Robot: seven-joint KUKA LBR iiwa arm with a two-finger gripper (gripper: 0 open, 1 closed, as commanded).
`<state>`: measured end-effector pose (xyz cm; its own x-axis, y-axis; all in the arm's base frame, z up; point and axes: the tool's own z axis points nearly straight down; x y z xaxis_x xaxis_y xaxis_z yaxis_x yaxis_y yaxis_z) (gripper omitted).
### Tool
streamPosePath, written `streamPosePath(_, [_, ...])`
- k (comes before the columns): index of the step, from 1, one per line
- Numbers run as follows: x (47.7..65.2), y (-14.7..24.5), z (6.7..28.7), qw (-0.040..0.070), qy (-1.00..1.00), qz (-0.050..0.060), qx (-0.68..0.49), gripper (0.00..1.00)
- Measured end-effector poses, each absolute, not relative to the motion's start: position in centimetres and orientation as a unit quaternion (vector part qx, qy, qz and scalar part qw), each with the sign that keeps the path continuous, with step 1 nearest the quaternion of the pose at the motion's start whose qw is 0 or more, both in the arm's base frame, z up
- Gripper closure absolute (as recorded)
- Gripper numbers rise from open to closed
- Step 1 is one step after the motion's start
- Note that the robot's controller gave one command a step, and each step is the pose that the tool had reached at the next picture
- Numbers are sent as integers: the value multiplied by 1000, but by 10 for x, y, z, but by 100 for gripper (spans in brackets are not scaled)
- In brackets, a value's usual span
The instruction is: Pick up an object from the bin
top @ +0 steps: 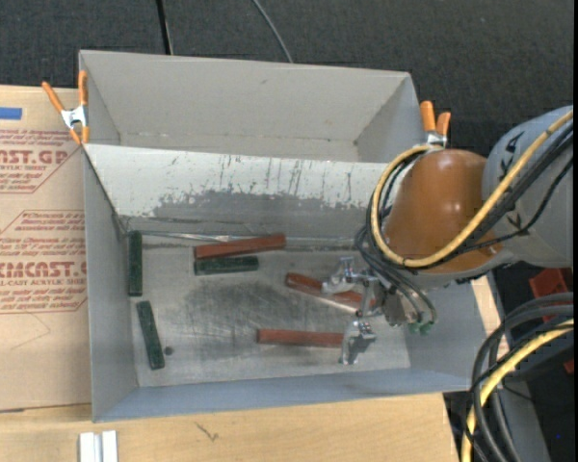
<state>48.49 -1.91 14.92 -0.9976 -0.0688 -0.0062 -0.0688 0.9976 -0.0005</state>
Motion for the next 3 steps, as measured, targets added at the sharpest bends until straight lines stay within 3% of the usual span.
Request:
streamPosePath(1, [491, -12, 76, 11, 990, -1, -139, 100])
streamPosePath(2, [491, -12, 76, 11, 990, -1, -139, 100])
streamPosePath(3, [498, -5, 235, 3, 986, 0, -168, 100])
